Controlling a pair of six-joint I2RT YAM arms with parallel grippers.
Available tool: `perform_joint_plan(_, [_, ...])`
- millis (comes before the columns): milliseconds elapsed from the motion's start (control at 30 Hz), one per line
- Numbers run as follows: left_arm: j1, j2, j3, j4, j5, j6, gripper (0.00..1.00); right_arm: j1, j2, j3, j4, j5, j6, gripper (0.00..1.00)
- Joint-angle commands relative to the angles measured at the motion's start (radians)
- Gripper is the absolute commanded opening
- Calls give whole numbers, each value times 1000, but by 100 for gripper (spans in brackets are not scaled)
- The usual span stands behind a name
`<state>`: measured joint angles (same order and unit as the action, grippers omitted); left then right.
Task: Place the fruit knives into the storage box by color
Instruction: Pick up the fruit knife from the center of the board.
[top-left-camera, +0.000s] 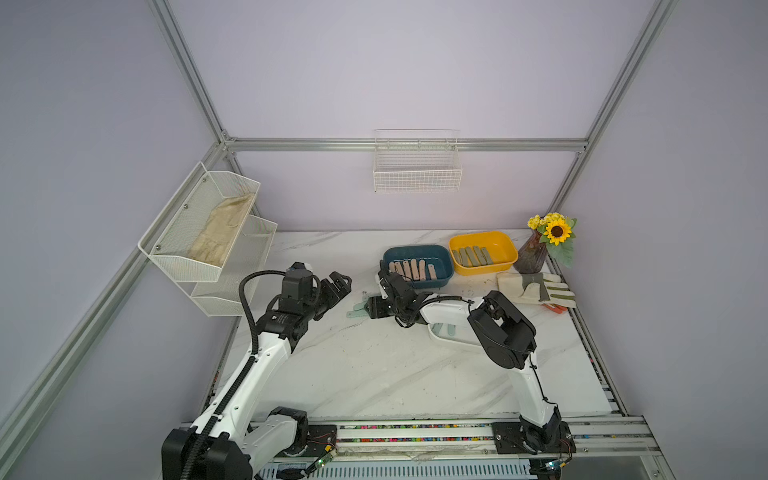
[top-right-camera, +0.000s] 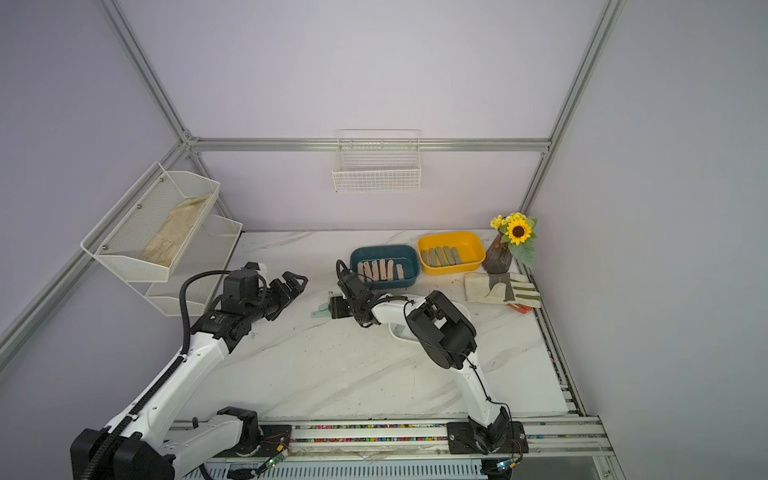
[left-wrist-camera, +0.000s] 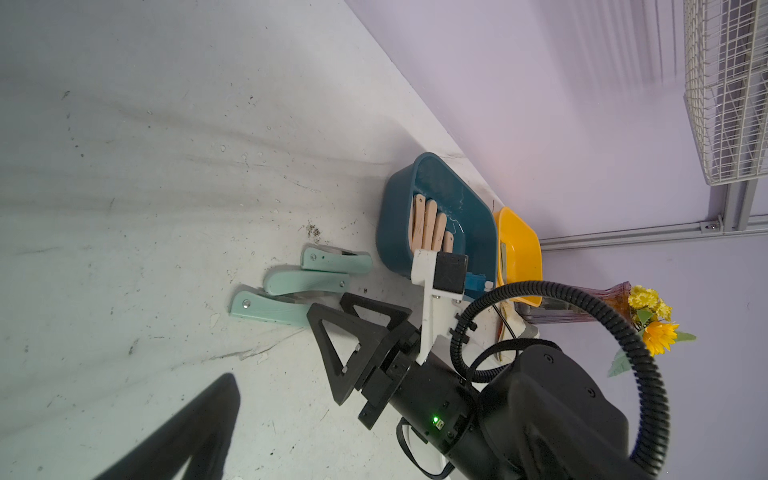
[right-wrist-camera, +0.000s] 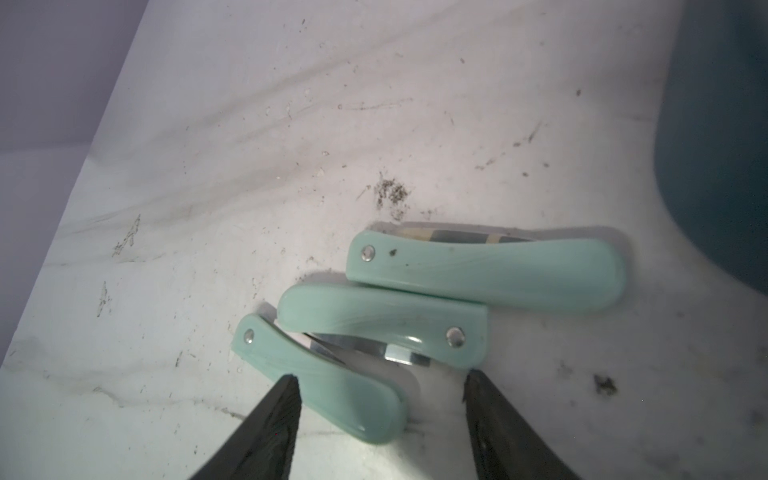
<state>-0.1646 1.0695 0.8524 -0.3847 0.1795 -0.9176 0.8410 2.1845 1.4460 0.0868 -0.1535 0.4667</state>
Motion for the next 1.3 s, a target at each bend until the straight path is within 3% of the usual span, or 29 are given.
perform_joint_plan(0, [26, -9, 4, -8, 0, 51, 100, 28, 43, 3, -38, -40, -3, 64])
perform_joint_plan(333, [139, -39, 17, -22, 51, 77, 100, 117, 4, -76, -42, -70, -57, 55])
perform_joint_plan(467, [152, -36, 15, -19, 60, 77, 99, 122, 0, -94, -52, -25, -65, 54])
perform_joint_plan(933, [206, -53, 16, -31, 70, 83, 100, 195, 164, 166, -265, 239, -224, 51])
perform_joint_plan(1267, [271, -71, 17, -35, 95, 76, 100, 250, 269, 296, -354, 347, -269, 46])
